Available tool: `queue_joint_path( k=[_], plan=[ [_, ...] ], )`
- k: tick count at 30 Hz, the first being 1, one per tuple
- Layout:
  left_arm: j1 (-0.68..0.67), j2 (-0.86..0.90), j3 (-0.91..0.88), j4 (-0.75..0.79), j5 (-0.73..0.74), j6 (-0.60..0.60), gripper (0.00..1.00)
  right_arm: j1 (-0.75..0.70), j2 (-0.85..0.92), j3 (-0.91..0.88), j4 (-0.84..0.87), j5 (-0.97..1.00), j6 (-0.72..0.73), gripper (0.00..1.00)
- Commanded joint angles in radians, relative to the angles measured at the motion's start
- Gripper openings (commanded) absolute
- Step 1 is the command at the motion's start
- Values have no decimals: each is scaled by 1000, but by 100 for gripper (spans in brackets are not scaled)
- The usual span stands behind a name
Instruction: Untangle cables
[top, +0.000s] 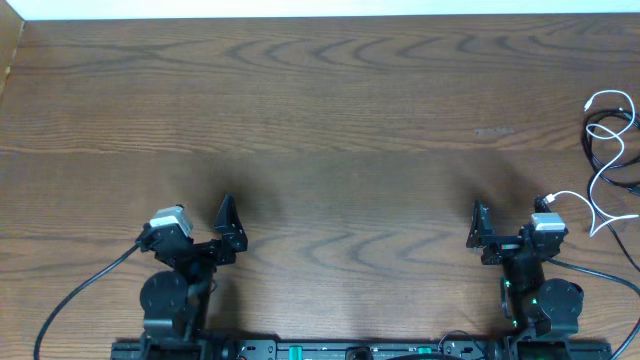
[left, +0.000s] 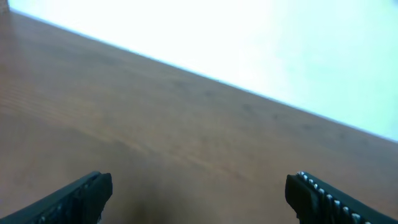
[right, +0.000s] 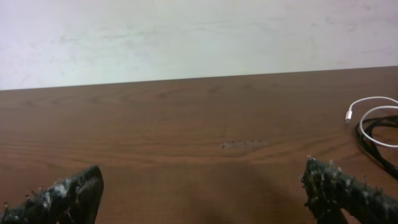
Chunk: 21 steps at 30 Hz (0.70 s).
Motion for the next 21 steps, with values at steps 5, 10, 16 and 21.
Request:
queue_joint_path(
  k=[5, 10, 16, 21],
  plan=[
    [29, -111, -108, 136, -7, 26, 94, -5, -6, -2, -3, 0, -5, 99],
    [37, -117, -175, 299, 86, 155, 94, -5, -6, -2, -3, 0, -5, 99],
    [38, -117, -239, 481, 125, 282, 94, -5, -6, -2, -3, 0, -5, 99],
    [38, -117, -240, 500, 184, 420, 94, -5, -6, -2, -3, 0, -5, 99]
  ],
)
